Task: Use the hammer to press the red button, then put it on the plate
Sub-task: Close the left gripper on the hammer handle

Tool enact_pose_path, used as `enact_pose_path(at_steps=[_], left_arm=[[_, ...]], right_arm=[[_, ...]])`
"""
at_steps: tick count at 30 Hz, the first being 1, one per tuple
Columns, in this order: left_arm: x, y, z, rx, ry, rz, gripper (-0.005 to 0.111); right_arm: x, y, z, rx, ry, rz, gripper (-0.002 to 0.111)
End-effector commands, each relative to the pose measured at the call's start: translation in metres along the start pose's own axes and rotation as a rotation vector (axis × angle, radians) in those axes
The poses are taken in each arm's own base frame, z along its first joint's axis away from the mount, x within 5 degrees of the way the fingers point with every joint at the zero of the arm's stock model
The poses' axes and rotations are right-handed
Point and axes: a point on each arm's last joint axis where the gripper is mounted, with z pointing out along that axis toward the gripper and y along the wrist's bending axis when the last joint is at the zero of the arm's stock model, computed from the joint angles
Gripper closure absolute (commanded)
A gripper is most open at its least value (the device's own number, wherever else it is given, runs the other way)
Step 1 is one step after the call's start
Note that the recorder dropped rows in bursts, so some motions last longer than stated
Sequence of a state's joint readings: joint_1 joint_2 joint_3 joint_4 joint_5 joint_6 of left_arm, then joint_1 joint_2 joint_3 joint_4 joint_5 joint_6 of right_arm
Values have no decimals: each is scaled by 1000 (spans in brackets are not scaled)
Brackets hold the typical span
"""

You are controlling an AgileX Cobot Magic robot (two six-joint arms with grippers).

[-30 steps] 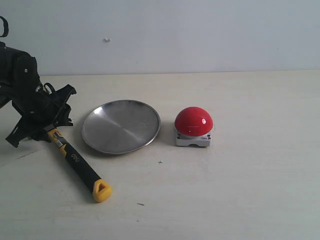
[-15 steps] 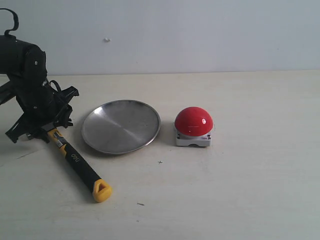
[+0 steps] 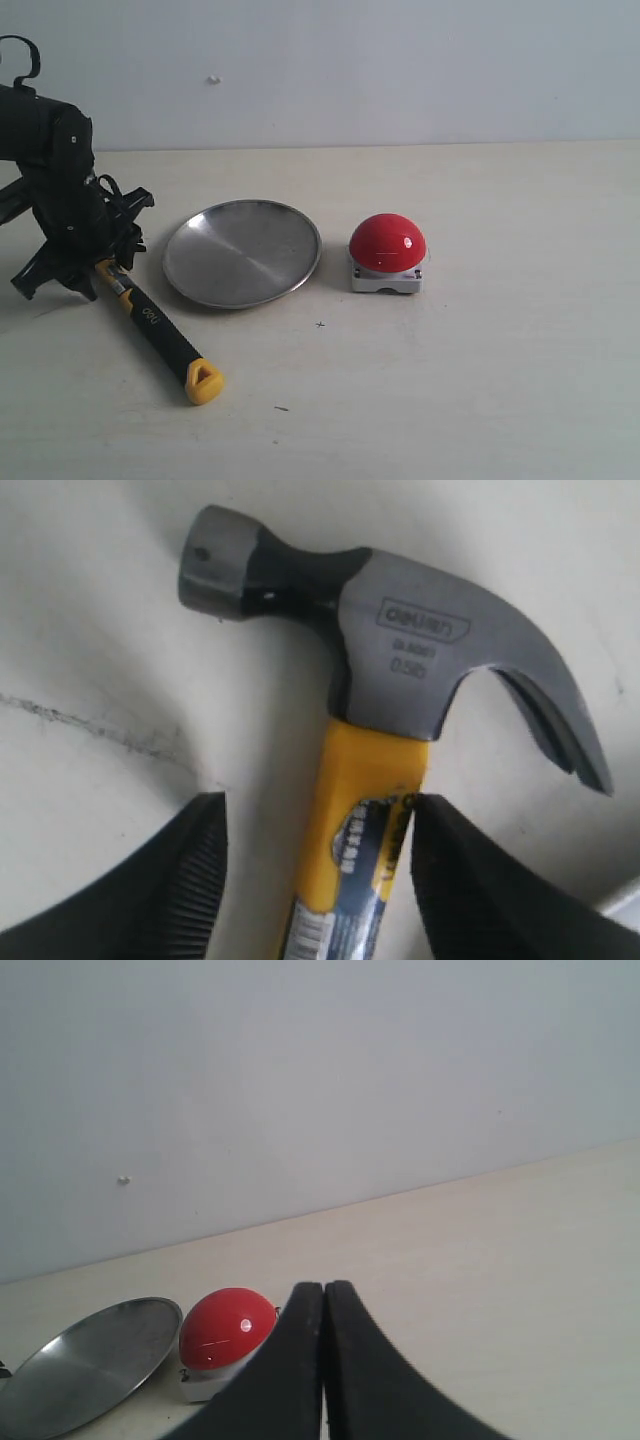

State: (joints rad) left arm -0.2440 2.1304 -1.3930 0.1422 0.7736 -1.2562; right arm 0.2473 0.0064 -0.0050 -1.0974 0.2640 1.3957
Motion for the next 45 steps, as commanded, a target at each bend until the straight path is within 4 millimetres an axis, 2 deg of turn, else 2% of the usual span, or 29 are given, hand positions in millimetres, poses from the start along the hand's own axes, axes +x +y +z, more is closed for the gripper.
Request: enact_pose_path(at_steps=[1,6,10,14,24,26,28,29,30,31,33,35,42,45], left_arm=[[-1,-3,3,24,0,-7,53],[-2,-5,2,44,-2,-11,53],[-6,-4,3,44,-1,-2,60],[-14,-1,3,48,-7,-6,60],[-12,-1,12,45,14,-14,59],[-12,-1,12,46,13,-14,55],[-11,-1,13,44,14,-14,55],[-11,-1,13,42,17,-15,59],[-11,-1,14,41,20,-18,68],[-10,-1,17,36,23,-18,88],[-10,0,20,24,28,-17,106],[-9,0,22,18,31,-17,104],[-9,1,27,15,30,-8,86],[-9,0,27,21,23,-2,85]], right_arm=[[-1,0,-1,-3,-10,-14,108],[-1,0,-1,-3,-10,-14,108],[-1,0,-1,-3,-10,-14,108],[-1,0,-1,-3,-10,-14,108],[-1,0,-1,-3,-10,-14,108],[-1,0,-1,-3,-10,-14,108],[-1,0,-1,-3,-10,-14,108],[-1,0,-1,-3,-10,-14,108],[-1,0,-1,-3,-10,-14,108],[-1,0,-1,-3,-10,-14,108],[-1,0,-1,-3,-10,-14,108],[-1,0,-1,-3,-10,-14,108],[-1,0,-1,-3,-10,-14,108],[-1,0,-1,-3,-10,-14,108]])
